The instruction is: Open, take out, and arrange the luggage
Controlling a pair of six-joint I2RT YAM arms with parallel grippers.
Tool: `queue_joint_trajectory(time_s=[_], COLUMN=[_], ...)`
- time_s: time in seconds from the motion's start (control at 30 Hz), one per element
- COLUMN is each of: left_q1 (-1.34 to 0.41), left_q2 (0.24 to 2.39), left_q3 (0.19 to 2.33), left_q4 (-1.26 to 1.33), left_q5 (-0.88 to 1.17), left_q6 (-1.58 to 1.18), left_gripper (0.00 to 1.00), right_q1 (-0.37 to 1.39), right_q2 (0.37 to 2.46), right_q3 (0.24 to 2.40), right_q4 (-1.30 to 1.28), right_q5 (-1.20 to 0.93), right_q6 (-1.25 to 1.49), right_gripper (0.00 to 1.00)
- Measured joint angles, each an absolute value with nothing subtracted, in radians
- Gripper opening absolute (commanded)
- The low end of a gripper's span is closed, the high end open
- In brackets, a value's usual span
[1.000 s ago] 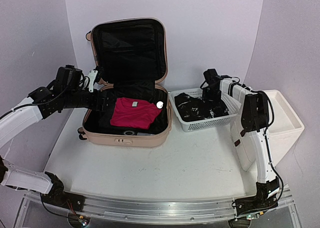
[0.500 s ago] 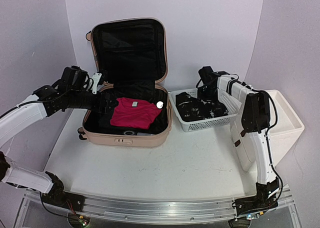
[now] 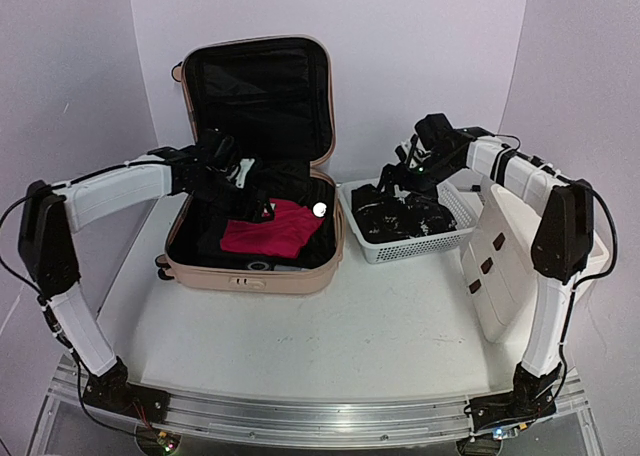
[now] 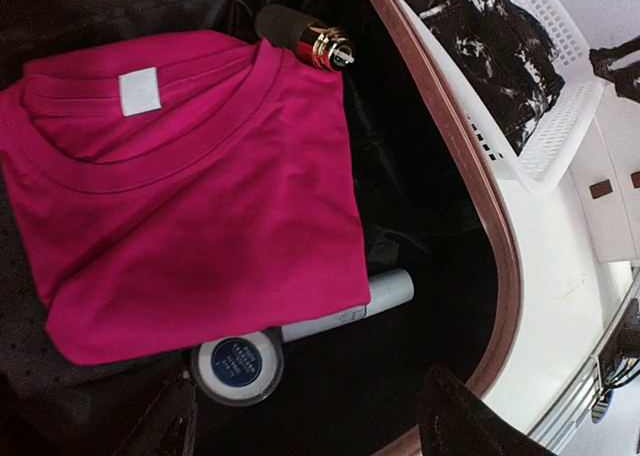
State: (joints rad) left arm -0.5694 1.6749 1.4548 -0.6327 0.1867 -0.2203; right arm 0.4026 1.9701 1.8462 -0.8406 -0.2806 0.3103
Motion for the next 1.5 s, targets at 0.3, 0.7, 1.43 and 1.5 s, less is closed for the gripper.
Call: queue_joint_trajectory(time_s=[0.3,0.7,1.43,1.5], left_q1=[-0.696,-0.788,-0.831,-0.842], left_q2=[2.09,2.307,2.496,2.503], left_q3=[1.941,2.221,2.362,2.363], left_q4=[-0.875,-1.111,-1.208,-1.213], left_q5=[0.123,-0.202,-0.382,-0.407], left_q6=[-0.295,-0.312,-0.31,-0.303], left_gripper=[0.78,0.73,0.92,0.87], right_q1=[0.399,0.4,0.4,0.4], right_q2=[1.96,1.956,1.952,1.95], right_q3=[1.829,1.818,1.821,1.821], right_q4=[-0.92,-0.963,-0.982,-0.982], right_q5=[-0.428,-0.511,-0.565,-0.565], right_q6=[0.459,0.519,0.459,0.453], right_gripper=[0.98,0.98,0.98,0.98])
